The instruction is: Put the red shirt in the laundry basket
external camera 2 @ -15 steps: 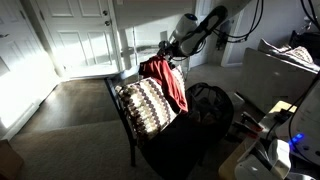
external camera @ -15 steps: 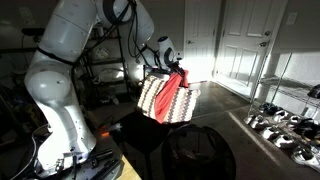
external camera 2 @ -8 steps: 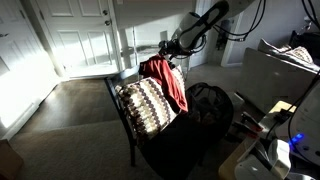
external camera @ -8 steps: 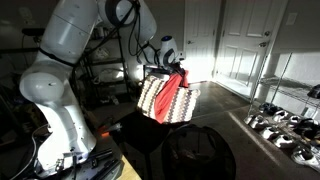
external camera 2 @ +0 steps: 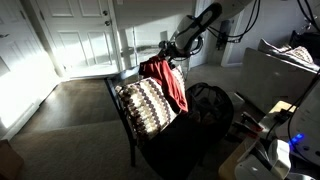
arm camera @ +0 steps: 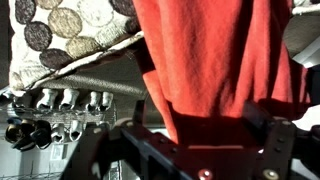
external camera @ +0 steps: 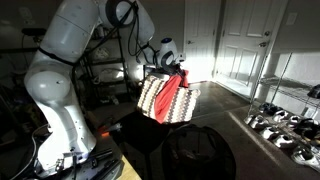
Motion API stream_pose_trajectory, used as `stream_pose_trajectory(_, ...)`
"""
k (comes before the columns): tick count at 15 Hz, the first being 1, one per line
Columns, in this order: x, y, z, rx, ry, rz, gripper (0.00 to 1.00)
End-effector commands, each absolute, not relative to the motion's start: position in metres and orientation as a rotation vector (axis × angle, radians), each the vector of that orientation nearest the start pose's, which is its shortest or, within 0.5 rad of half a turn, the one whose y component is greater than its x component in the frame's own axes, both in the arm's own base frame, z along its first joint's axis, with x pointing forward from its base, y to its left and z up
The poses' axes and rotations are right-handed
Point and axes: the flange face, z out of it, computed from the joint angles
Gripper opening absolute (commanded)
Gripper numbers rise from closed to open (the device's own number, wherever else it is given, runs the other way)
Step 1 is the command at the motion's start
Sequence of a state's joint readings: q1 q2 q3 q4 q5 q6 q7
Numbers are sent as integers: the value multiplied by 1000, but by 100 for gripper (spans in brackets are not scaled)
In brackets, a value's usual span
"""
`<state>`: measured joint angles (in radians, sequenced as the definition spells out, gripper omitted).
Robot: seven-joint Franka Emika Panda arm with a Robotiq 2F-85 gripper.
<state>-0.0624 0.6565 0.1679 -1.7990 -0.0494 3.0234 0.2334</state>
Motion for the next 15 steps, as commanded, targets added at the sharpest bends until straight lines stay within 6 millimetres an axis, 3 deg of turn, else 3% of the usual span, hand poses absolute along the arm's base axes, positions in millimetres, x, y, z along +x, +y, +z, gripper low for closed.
stream_pose_trajectory(1,696,66,251,-2846,172,-816,68)
stream_pose_trajectory(11,702,63,257,-2825,218,-832,3)
stream_pose_trajectory(15,705,58,274,-2806,251,-868,0)
